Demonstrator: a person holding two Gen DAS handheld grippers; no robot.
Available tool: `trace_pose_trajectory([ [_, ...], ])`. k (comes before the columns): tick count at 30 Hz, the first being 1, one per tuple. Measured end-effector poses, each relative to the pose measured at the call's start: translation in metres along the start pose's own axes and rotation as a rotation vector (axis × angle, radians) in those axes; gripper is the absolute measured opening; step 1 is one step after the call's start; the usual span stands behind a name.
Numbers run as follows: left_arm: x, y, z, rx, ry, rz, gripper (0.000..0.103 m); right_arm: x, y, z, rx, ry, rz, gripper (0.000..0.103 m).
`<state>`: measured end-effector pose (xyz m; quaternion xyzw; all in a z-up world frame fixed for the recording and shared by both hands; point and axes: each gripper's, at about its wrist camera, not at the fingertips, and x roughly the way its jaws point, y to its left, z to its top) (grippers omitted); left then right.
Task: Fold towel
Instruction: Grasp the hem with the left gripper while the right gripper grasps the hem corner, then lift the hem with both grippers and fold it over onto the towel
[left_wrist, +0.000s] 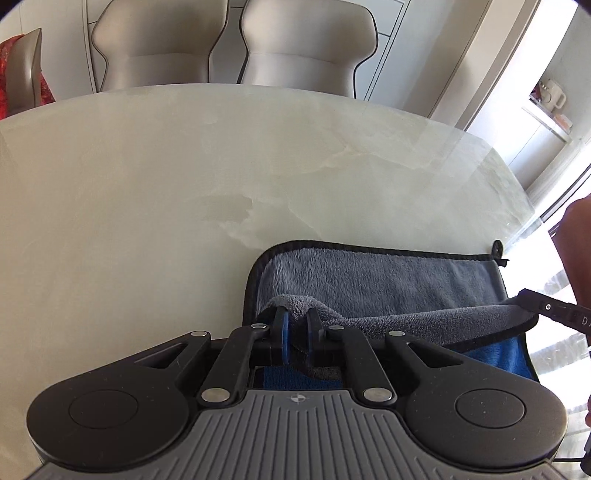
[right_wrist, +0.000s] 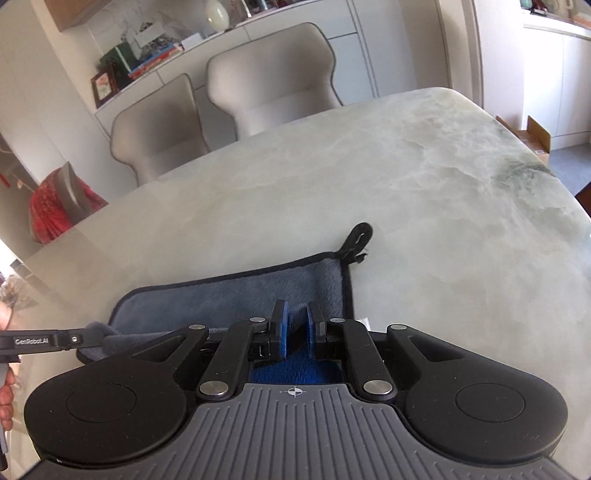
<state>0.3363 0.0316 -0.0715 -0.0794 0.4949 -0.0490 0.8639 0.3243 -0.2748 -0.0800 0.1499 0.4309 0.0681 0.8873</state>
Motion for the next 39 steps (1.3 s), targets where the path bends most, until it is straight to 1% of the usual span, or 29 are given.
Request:
trace_pose_trajectory([
  [2, 0.003, 0.001, 0.003, -0.02, 0.002, -0.003, 0.015, 0.002, -0.005, 0.003, 0.029, -0.017, -0.017, 0.013],
  [3, 0.003, 0.003, 0.005, -0.036, -0.004, -0.004, 0.019, 0.002, -0.007, 0.005, 0.039, -0.026, -0.015, 0.013],
  [5, -0.001, 0.008, 0.007, -0.056, -0.032, 0.015, 0.035, 0.0, -0.01, 0.008, 0.052, -0.047, -0.019, 0.014],
  [6, -0.004, 0.01, 0.008, -0.064, -0.049, 0.027, 0.039, -0.003, -0.01, 0.008, 0.04, -0.057, -0.02, 0.014],
  [7, -0.008, 0.013, 0.009, -0.074, -0.068, 0.038, 0.046, -0.006, -0.008, 0.007, 0.02, -0.066, -0.017, 0.016],
  [8, -0.011, 0.017, 0.009, -0.081, -0.086, 0.05, 0.049, -0.008, -0.007, 0.005, -0.006, -0.07, -0.018, 0.022],
  [10, -0.018, 0.024, 0.008, -0.091, -0.12, 0.075, 0.051, -0.008, -0.003, 0.002, -0.054, -0.064, -0.026, 0.032],
  [14, -0.02, 0.029, 0.003, -0.075, -0.121, 0.047, 0.052, 0.004, 0.008, -0.006, -0.179, -0.02, -0.053, 0.033],
  [17, -0.017, 0.021, -0.004, -0.026, -0.12, 0.027, 0.053, 0.013, 0.013, -0.008, -0.225, -0.014, -0.051, 0.033],
  [21, -0.004, 0.007, -0.008, 0.033, -0.103, 0.017, 0.053, 0.022, 0.022, -0.006, -0.295, -0.004, -0.044, 0.033],
  [25, 0.003, -0.002, -0.009, 0.041, -0.091, 0.0, 0.053, 0.03, 0.03, -0.003, -0.366, -0.007, -0.053, 0.033],
  [27, 0.006, -0.003, -0.011, 0.047, -0.08, -0.012, 0.053, 0.035, 0.033, -0.001, -0.394, 0.008, -0.037, 0.033],
  [28, 0.009, -0.003, -0.014, 0.051, -0.073, -0.011, 0.054, 0.035, 0.035, -0.001, -0.408, 0.012, -0.024, 0.031],
  [29, 0.012, -0.002, -0.016, 0.054, -0.066, -0.008, 0.054, 0.036, 0.037, -0.001, -0.422, 0.017, -0.011, 0.027],
  [30, 0.016, -0.002, -0.019, 0.058, -0.059, -0.004, 0.054, 0.037, 0.039, -0.001, -0.436, 0.022, 0.001, 0.022],
  [31, 0.017, -0.001, -0.021, 0.059, -0.054, -0.002, 0.054, 0.037, 0.04, -0.001, -0.447, 0.026, 0.005, 0.014],
  [32, 0.018, 0.0, -0.024, 0.058, -0.051, 0.001, 0.054, 0.037, 0.041, -0.002, -0.457, 0.03, 0.007, 0.011],
  [34, 0.016, 0.003, -0.028, 0.063, -0.037, 0.013, 0.056, 0.033, 0.038, 0.002, -0.444, 0.001, -0.001, 0.007],
  [36, 0.012, 0.005, -0.033, 0.066, -0.031, 0.026, 0.057, 0.028, 0.032, 0.01, -0.404, -0.034, -0.005, 0.007],
  [39, 0.009, 0.007, -0.039, 0.071, -0.032, 0.047, 0.058, 0.028, 0.025, 0.024, -0.376, -0.057, -0.025, 0.006],
])
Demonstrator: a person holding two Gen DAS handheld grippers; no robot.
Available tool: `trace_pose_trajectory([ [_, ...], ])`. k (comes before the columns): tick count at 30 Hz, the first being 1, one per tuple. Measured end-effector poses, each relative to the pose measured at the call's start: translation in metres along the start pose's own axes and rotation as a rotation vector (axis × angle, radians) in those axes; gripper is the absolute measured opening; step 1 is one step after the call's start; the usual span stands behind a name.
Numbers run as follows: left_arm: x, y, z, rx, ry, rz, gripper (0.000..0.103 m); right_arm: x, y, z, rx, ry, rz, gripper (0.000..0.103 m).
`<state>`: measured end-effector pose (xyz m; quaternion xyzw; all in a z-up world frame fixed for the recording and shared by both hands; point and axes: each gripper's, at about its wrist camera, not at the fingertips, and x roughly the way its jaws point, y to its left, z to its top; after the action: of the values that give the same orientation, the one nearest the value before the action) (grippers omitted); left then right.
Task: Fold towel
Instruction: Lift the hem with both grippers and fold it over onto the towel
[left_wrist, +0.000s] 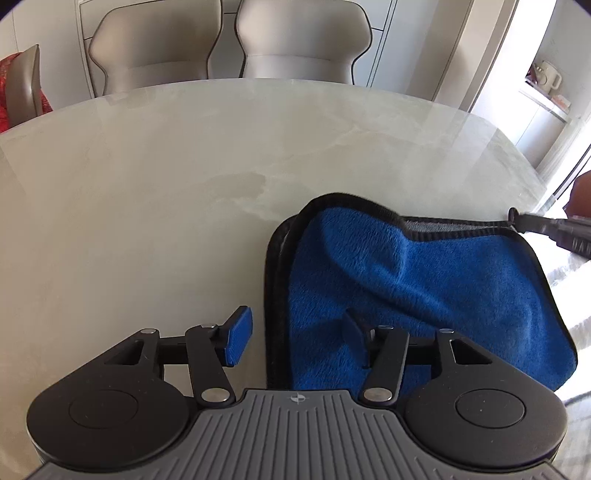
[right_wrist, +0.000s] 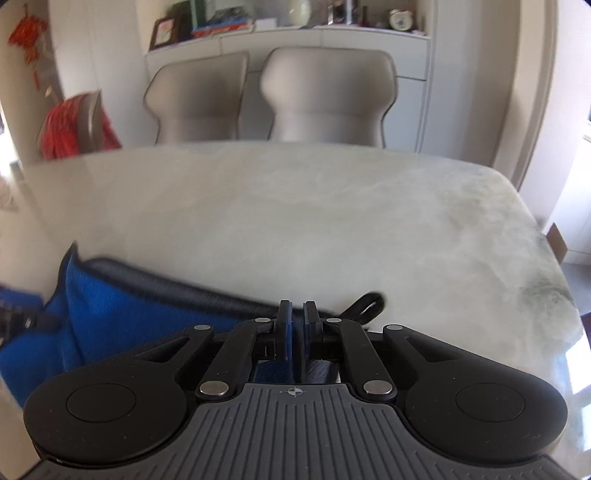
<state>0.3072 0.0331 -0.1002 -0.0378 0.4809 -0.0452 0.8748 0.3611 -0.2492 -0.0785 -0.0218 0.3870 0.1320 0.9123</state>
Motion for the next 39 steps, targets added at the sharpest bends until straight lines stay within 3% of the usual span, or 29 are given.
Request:
trace_pose_trajectory([
  [6, 0.001, 0.0, -0.006, 0.012, -0.017, -0.001, 0.059, 0.004, -0.007, 0.005, 0.009, 0.021, 0.037, 0.01],
  [9, 0.002, 0.004, 0.007, 0.015, -0.074, -0.014, 0.059, 0.006, -0.004, -0.001, 0.002, 0.047, 0.072, 0.012],
  [14, 0.002, 0.006, 0.034, 0.132, -0.2, -0.077, 0.059, 0.007, -0.009, -0.01, 0.049, 0.053, 0.117, 0.016],
  [17, 0.009, 0.006, 0.043, 0.207, -0.206, -0.128, 0.059, 0.006, -0.012, -0.014, 0.045, 0.051, 0.164, 0.028],
  [20, 0.019, 0.004, 0.047, 0.315, -0.191, -0.13, 0.061, 0.007, -0.011, -0.016, 0.01, 0.069, 0.2, 0.035],
  [23, 0.025, 0.005, 0.05, 0.338, -0.172, -0.142, 0.063, 0.011, -0.009, -0.019, -0.02, 0.101, 0.234, 0.043],
  [27, 0.032, 0.007, 0.056, 0.363, -0.163, -0.177, 0.063, 0.011, -0.007, -0.021, -0.055, 0.088, 0.251, 0.04],
  [28, 0.034, 0.006, 0.057, 0.373, -0.155, -0.184, 0.063, 0.011, -0.006, -0.02, -0.061, 0.087, 0.247, 0.033],
  [29, 0.035, 0.005, 0.057, 0.385, -0.148, -0.192, 0.061, 0.01, -0.006, -0.02, -0.07, 0.085, 0.24, 0.017],
  [30, 0.036, 0.004, 0.058, 0.397, -0.144, -0.2, 0.06, 0.009, -0.005, -0.021, -0.082, 0.076, 0.244, 0.012],
  [32, 0.036, 0.001, 0.056, 0.426, -0.148, -0.217, 0.044, 0.006, -0.004, -0.022, -0.107, 0.057, 0.255, 0.011],
  [36, 0.038, -0.002, 0.053, 0.489, -0.139, -0.242, 0.025, 0.004, 0.0, -0.024, -0.141, 0.051, 0.252, 0.007],
  [37, 0.04, -0.004, 0.051, 0.5, -0.133, -0.245, 0.013, 0.003, 0.0, -0.024, -0.146, 0.048, 0.248, 0.006],
  [39, 0.041, -0.005, 0.049, 0.499, -0.119, -0.252, 0.009, 0.0, -0.002, -0.022, -0.135, 0.029, 0.235, 0.006],
])
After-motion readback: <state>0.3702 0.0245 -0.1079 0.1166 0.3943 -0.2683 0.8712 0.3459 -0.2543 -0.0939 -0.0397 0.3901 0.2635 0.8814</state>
